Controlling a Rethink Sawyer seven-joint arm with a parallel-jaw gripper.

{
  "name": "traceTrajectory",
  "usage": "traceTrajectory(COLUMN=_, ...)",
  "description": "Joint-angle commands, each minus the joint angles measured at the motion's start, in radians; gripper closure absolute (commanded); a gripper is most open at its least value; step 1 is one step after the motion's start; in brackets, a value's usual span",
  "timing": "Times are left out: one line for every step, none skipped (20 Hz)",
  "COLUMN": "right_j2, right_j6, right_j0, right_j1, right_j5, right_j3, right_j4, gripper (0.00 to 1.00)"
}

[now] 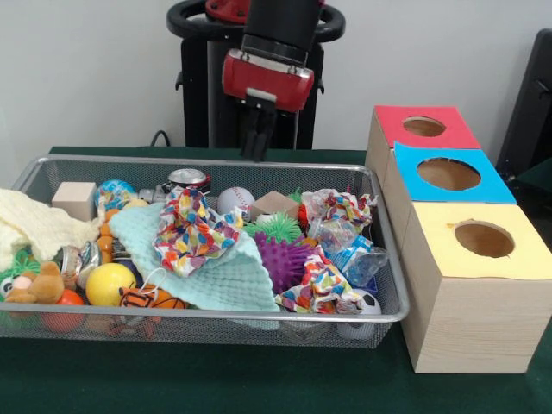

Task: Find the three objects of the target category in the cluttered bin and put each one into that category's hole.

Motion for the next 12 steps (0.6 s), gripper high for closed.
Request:
traceTrajectory(right_j2=0.188, right_j6=0.119, right_j0=0.004, right_j1=-0.019, right_j5=0.046, right_j3=-0.067, right_j4=-0.042, gripper=1.0)
traceTrajectory(right_j2=0.176, right_j6=0.123, right_j0=0.02, right_j1=-0.023, right_j5=0.053, right_j3=-0.065, right_j4=-0.034, gripper=1.0)
traceTrajectory(right_j2=0.166, right_j6=0.124, right_j0=0.03, right_j1=-0.03, right_j5=0.063, right_j3=-0.064, right_j4=-0.027, gripper=1.0)
traceTrajectory(right_j2=0.153, right_j6=0.125, right_j0=0.046, right_j1=-0.039, right_j5=0.074, right_j3=-0.063, right_j4=-0.018, gripper=1.0)
traceTrajectory(right_j2=0.145, right_j6=0.125, right_j0=0.054, right_j1=-0.043, right_j5=0.081, right_j3=-0.064, right_j4=-0.014, gripper=1.0)
traceTrajectory(right_j2=0.139, right_j6=0.126, right_j0=0.061, right_j1=-0.045, right_j5=0.085, right_j3=-0.066, right_j4=-0.01, gripper=1.0)
traceTrajectory(right_j2=0.136, right_j6=0.125, right_j0=0.063, right_j1=-0.041, right_j5=0.087, right_j3=-0.07, right_j4=-0.008, gripper=1.0)
traceTrajectory(right_j2=0.139, right_j6=0.124, right_j0=0.062, right_j1=-0.034, right_j5=0.086, right_j3=-0.076, right_j4=-0.007, gripper=1.0)
traceTrajectory(right_j2=0.141, right_j6=0.123, right_j0=0.06, right_j1=-0.026, right_j5=0.086, right_j3=-0.082, right_j4=-0.006, gripper=1.0)
traceTrajectory(right_j2=0.153, right_j6=0.121, right_j0=0.051, right_j1=-0.023, right_j5=0.083, right_j3=-0.085, right_j4=-0.01, gripper=1.0)
traceTrajectory(right_j2=0.157, right_j6=0.11, right_j0=0.045, right_j1=-0.019, right_j5=0.085, right_j3=-0.094, right_j4=-0.018, gripper=0.0)
traceTrajectory(right_j2=0.188, right_j6=0.138, right_j0=0.019, right_j1=-0.022, right_j5=0.032, right_j3=-0.079, right_j4=-0.026, gripper=0.0)
